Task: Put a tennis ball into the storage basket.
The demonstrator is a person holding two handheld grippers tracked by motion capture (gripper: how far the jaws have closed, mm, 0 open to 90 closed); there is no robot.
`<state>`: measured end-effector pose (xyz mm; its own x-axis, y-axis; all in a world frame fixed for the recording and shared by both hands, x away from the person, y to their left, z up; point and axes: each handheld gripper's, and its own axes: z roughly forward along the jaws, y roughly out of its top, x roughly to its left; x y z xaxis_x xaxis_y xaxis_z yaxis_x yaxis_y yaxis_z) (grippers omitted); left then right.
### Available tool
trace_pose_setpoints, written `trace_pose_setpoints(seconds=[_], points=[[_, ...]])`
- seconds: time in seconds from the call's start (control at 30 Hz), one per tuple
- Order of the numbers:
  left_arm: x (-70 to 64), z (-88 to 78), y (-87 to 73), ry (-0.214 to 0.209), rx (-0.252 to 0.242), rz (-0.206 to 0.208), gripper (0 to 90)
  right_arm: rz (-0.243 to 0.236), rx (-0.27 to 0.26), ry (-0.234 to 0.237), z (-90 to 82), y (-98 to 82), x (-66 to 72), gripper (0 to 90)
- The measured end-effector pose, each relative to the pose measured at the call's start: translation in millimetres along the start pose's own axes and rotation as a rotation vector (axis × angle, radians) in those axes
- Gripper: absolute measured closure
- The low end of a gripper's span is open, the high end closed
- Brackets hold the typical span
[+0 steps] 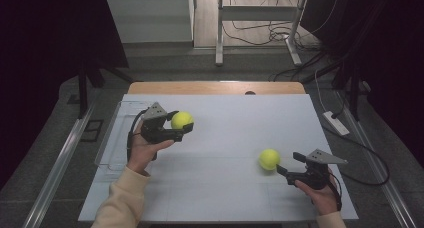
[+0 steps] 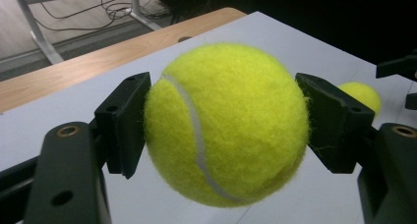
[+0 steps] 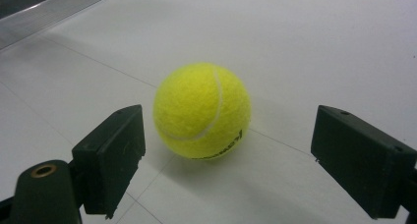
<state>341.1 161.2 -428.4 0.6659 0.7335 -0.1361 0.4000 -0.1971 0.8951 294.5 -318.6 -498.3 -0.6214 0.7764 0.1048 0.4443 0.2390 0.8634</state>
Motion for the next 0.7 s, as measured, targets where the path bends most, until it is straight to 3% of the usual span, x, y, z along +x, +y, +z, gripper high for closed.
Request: trace_pose_setpoints(seconds=[0.7], points=[[16.2, -12.7, -3.1, 0.053, -0.025, -0.031, 26.5, -0.003, -0.003, 0.001, -1.6, -0.3, -0.6, 12.8]])
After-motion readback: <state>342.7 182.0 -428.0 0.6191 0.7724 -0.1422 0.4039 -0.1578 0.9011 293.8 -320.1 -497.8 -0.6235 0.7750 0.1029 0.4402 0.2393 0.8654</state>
